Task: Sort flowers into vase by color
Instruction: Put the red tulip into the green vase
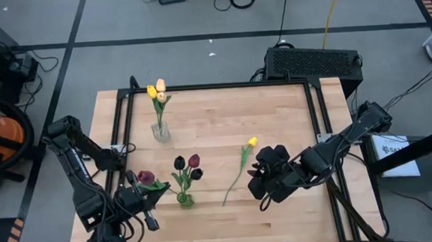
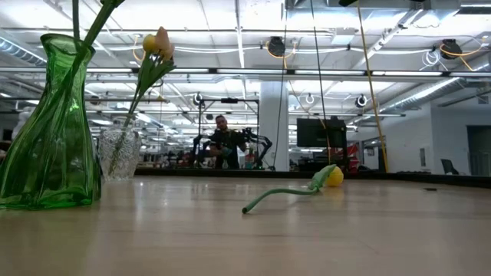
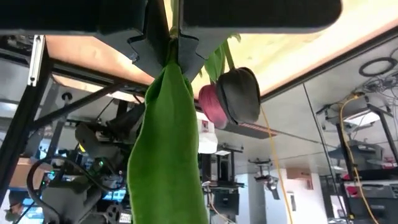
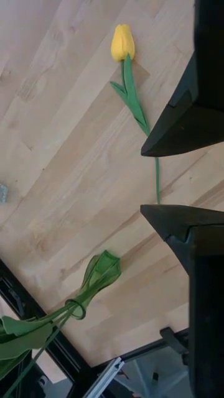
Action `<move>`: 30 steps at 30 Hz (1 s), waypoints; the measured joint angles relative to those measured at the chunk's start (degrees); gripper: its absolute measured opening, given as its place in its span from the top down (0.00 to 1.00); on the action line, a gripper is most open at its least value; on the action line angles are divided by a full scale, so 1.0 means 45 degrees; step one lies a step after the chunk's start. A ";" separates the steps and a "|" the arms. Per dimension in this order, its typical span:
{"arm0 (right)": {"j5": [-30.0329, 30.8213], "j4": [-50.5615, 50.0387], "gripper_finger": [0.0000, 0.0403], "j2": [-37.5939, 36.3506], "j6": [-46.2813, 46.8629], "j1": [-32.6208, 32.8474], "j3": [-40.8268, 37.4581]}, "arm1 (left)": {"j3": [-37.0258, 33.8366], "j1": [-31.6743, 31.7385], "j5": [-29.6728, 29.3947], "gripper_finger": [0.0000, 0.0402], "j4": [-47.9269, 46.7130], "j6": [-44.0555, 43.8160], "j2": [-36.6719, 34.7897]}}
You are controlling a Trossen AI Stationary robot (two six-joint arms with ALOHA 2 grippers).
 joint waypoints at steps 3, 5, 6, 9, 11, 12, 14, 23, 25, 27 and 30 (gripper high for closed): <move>-0.0003 0.0000 0.68 0.0000 0.0000 -0.0074 0.0000 | 0.0000 0.0002 0.0521 0.98 -0.0223 -0.0038 0.0036; 0.0002 0.0009 0.68 0.0000 0.0000 -0.0088 0.0000 | 0.0000 0.0082 0.0820 0.98 -0.0249 -0.0055 0.0173; 0.0002 0.0013 0.68 0.0000 0.0000 -0.0108 0.0000 | 0.0000 0.0117 0.0929 0.98 -0.0268 -0.0087 0.0279; 0.0002 0.0022 0.68 0.0000 0.0147 -0.0133 0.0005 | 0.0000 0.0131 0.1023 0.98 -0.0610 -0.0910 0.0595; 0.0002 0.0038 0.68 0.0000 0.0279 -0.0133 0.0005 | 0.0000 0.0207 0.1025 0.98 -0.1183 -0.1876 0.0958; 0.0000 0.0073 0.68 0.0000 0.0292 -0.0133 0.0005 | 0.0000 0.0209 0.1048 0.98 -0.1585 -0.2374 0.1172; -0.0003 0.0163 0.68 0.0000 0.0291 -0.0133 0.0005 | 0.0000 0.0209 0.1097 0.98 -0.2259 -0.3387 0.1537; -0.0008 0.0801 0.68 0.0000 0.0223 -0.0133 0.0005 | 0.0000 0.0262 0.1206 0.97 -0.3082 -0.5070 0.3048; -0.0008 0.0870 0.68 -0.0005 0.0214 -0.0133 0.0005 | 0.0000 0.0282 0.1206 0.95 -0.3096 -0.5075 0.3316; -0.0096 0.0869 0.68 0.0000 0.0197 -0.0133 0.0005 | 0.0000 0.0287 0.1224 0.93 -0.3083 -0.5084 0.3544; -0.0273 0.0869 0.68 -0.0003 0.0189 -0.0132 0.0005 | 0.0000 0.0287 0.1517 0.91 -0.2962 -0.5086 0.3768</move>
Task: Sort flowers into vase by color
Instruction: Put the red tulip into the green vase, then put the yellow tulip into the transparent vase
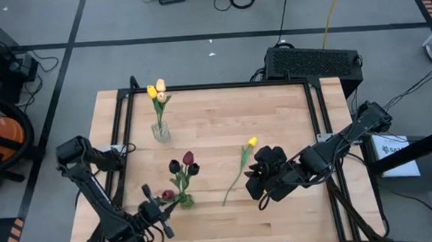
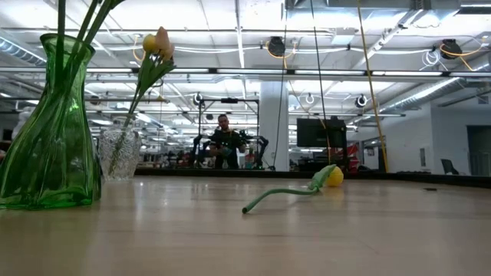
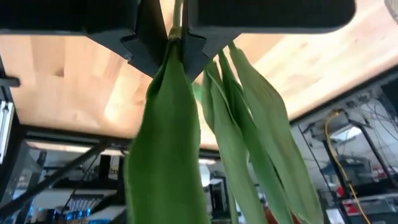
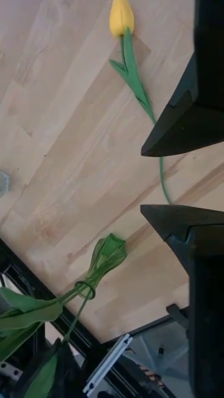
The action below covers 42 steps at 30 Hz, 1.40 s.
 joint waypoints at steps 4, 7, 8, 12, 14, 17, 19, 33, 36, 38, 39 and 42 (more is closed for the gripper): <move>-0.0021 0.0000 0.68 -0.0002 -0.0112 0.0033 0.0000 | 0.0000 0.0001 0.0464 0.90 0.0166 -0.0003 0.0043; -0.0021 -0.0005 0.68 -0.0002 -0.0194 0.0033 0.0000 | 0.0004 0.0005 0.0583 0.90 0.0185 -0.0018 0.0040; -0.0021 0.0000 0.68 -0.0001 -0.0195 0.0033 0.0000 | 0.0000 0.0005 0.0597 0.90 0.0205 -0.0031 0.0040; -0.0017 0.0008 0.68 -0.0002 -0.0301 0.0033 0.0000 | 0.0005 0.0023 0.0845 0.90 0.0142 -0.1065 0.0040; -0.0017 0.0106 0.68 -0.0002 -0.0442 0.0033 0.0000 | 0.0005 0.0071 0.1536 0.89 0.0122 -0.1473 0.0040; -0.0010 0.0372 0.68 -0.0002 -0.0758 0.0033 0.0000 | 0.0005 0.0107 0.2645 0.89 0.0161 -0.1665 0.0040; 0.0024 0.0609 0.68 -0.0002 -0.0954 0.0033 0.0005 | 0.0010 0.0107 0.3084 0.88 0.0169 -0.1804 0.0021; 0.0037 0.0792 0.68 -0.0002 -0.1258 0.0057 0.0010 | 0.0010 0.0151 0.4508 0.51 0.0116 -0.2223 -0.0426; 0.0032 0.0790 0.68 -0.0002 -0.1306 0.0057 0.0010 | 0.0010 0.0153 0.5930 0.50 -0.0163 -0.2223 -0.0860; 0.0032 0.0792 0.68 -0.0002 -0.1415 0.0058 0.0010 | 0.0010 0.0154 0.6754 0.50 -0.0459 -0.2221 -0.1185; 0.0032 0.0794 0.68 -0.0002 -0.1438 0.0057 0.0010 | 0.0010 0.0155 0.6996 0.50 -0.0591 -0.2214 -0.1389; 0.0032 0.0792 0.68 -0.0002 -0.1246 0.0057 0.0010 | 0.0010 0.0151 0.7421 0.50 -0.1193 -0.2212 -0.2112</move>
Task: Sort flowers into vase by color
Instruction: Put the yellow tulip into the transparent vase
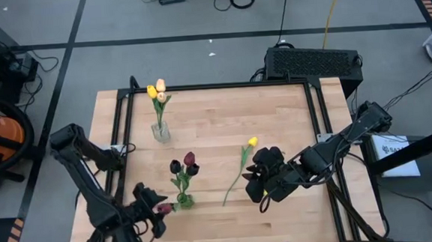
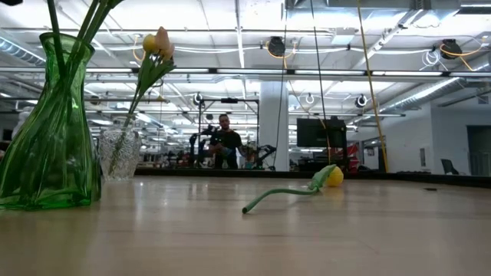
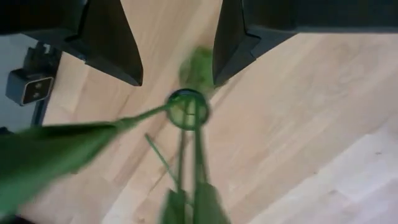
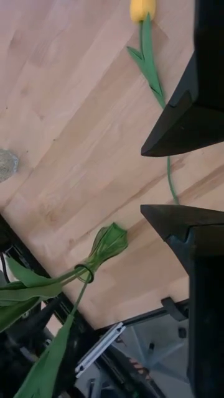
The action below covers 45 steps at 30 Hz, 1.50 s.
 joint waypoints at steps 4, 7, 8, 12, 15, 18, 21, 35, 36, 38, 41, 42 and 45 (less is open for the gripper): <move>-0.0005 -0.0261 0.68 0.0000 0.1729 -0.0158 0.0000 | 0.0000 0.0005 0.0221 0.50 -0.1501 -0.0001 -0.1130; -0.0005 -0.0924 0.68 0.0046 0.3314 -0.0352 0.0000 | 0.0000 0.0004 0.0214 0.50 -0.2687 0.0005 -0.2009; 0.0005 -0.1177 0.68 0.0105 0.3873 -0.0413 0.0000 | 0.0000 0.0004 0.0214 0.50 -0.3069 0.0009 -0.2298; 0.0012 -0.2381 0.68 0.0661 0.5272 -0.0630 0.0000 | 0.0000 0.0005 0.0210 0.50 -0.4044 0.0538 -0.3391; 0.0024 -0.2779 0.68 0.1437 0.6017 -0.0905 0.0000 | 0.0000 0.0015 0.0104 0.50 -0.4406 0.1325 -0.4162; 0.0012 -0.2648 0.68 0.2308 0.6914 -0.1260 0.0000 | 0.0000 0.0015 -0.0368 0.50 -0.4721 0.1951 -0.4785; -0.0056 -0.2642 0.67 0.3139 0.7717 -0.1663 0.0000 | 0.0000 0.0015 -0.0746 0.50 -0.4845 0.2591 -0.5370; -0.2963 -0.2248 0.50 0.5514 0.9133 -0.3991 0.0000 | 0.0000 0.0015 -0.0889 0.50 -0.5027 0.6291 -0.7130; -0.3196 -0.2251 0.49 0.5682 0.9198 -0.4101 -0.0003 | 0.0000 0.0015 -0.0889 0.50 -0.5038 0.6383 -0.7214; -0.3359 -0.2234 0.46 0.5944 0.9499 -0.4289 -0.0005 | 0.0000 0.0015 -0.0889 0.50 -0.5058 0.6706 -0.7383; -0.3269 -0.1995 0.43 0.6273 1.0141 -0.4397 -0.0005 | -0.0005 0.0015 -0.0889 0.50 -0.5074 0.7284 -0.7555; -0.3270 -0.1867 0.42 0.6397 1.0206 -0.4448 -0.0005 | 0.0000 0.0015 -0.0889 0.50 -0.5074 0.7407 -0.7607; -0.3470 -0.1498 0.42 0.6794 0.9975 -0.4605 -0.0005 | 0.0000 0.0015 -0.0889 0.50 -0.5120 0.7728 -0.7716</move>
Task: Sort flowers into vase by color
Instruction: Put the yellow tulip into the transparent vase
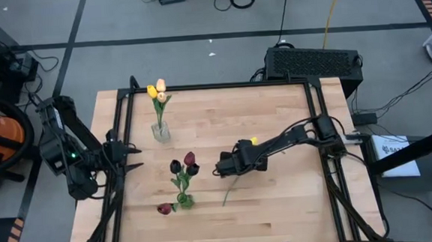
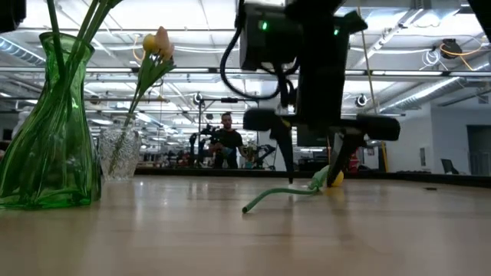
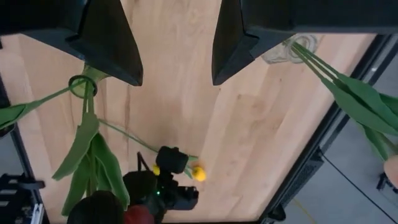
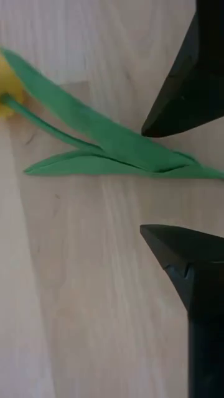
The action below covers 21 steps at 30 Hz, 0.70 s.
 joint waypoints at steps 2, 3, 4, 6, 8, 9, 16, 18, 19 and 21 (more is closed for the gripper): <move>-0.0321 0.0061 0.42 0.0333 -0.0067 -0.0139 0.0023 | 0.0000 0.0000 0.0005 0.50 -0.0118 0.0187 -0.0071; -0.0521 0.0111 0.42 0.0411 -0.0056 -0.0185 0.0041 | 0.0000 0.0000 0.0008 0.50 -0.0215 0.0188 -0.0107; -0.0693 0.0096 0.43 0.0494 -0.0071 -0.0228 0.0056 | 0.0000 0.0000 0.0013 0.50 -0.0323 0.0193 -0.0157; -0.0958 0.0171 0.46 0.0666 -0.0376 -0.0266 0.0068 | 0.0000 0.0000 0.0010 0.50 -0.0373 0.0196 -0.0278; -0.1130 0.0220 0.50 0.0728 -0.0526 -0.0266 0.0063 | -0.0002 0.0000 -0.0020 0.50 -0.0552 0.0198 -0.0400; -0.1168 0.0231 0.53 0.0749 -0.0549 -0.0266 0.0063 | 0.0000 0.0000 -0.0122 0.50 -0.0604 0.0206 -0.0482; -0.1069 0.0507 0.87 0.0696 -0.1426 -0.0266 0.0039 | 0.0000 0.0000 -0.1112 0.50 -0.0644 0.0792 -0.1446; -0.0992 0.0481 0.96 0.0530 -0.1816 -0.0264 0.0032 | 0.0000 0.0000 -0.1587 0.50 -0.0636 0.0871 -0.1860; -0.0906 0.0473 0.97 0.0436 -0.1988 -0.0262 0.0015 | 0.0000 0.0000 -0.1774 0.50 -0.0640 0.0869 -0.2073; -0.0665 0.0420 0.97 0.0227 -0.2072 -0.0257 -0.0020 | 0.0000 0.0000 -0.2003 0.50 -0.0644 0.0878 -0.2500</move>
